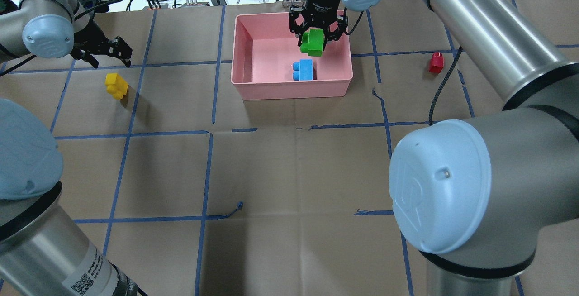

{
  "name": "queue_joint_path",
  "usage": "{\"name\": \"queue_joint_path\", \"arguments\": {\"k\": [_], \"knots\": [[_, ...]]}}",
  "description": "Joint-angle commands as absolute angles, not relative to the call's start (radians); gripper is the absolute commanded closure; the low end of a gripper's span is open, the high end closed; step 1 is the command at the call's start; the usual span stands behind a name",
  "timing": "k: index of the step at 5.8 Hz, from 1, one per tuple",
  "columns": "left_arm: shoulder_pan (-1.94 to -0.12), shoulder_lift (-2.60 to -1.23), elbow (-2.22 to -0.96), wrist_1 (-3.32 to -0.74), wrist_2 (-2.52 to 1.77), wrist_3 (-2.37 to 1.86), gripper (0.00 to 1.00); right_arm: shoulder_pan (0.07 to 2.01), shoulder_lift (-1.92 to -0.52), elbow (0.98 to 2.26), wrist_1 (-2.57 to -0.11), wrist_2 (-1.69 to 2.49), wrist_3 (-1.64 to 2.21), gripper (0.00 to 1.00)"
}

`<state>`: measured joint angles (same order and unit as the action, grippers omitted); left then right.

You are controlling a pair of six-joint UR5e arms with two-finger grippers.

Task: Put all blocks into box

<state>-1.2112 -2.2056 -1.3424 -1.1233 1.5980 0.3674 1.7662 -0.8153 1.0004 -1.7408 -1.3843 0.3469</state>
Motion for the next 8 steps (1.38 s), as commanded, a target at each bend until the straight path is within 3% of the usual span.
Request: {"name": "queue_joint_path", "arguments": {"k": [1, 2, 3, 5, 6, 8], "knots": [[-1.192, -2.238, -1.335, -1.117, 1.609, 0.434, 0.01, 1.766, -0.798, 1.003, -1.779, -1.387, 0.345, 0.01], [-1.192, -2.250, -1.347, -1.130, 1.633, 0.431, 0.01, 1.764, -0.814, 0.999, -1.782, -1.385, 0.345, 0.01], [-1.187, -2.270, -1.348, -1.135, 1.650, 0.443, 0.13, 1.753, -0.868, 0.997, -1.766, -1.388, 0.344, 0.00], [-1.192, -2.263, -1.353, -1.161, 1.649, 0.430, 0.88, 1.648, -0.934, 1.000, -1.685, -1.402, 0.205, 0.00], [-1.196, -2.258, -1.353, -1.164, 1.648, 0.428, 1.00, 1.550, -0.939, 1.011, -1.675, -1.402, 0.054, 0.00], [-1.244, -2.220, -1.316, -1.183, 1.609, 0.423, 1.00, 1.380, -0.908, 1.020, -1.631, -1.426, -0.133, 0.00]]}}
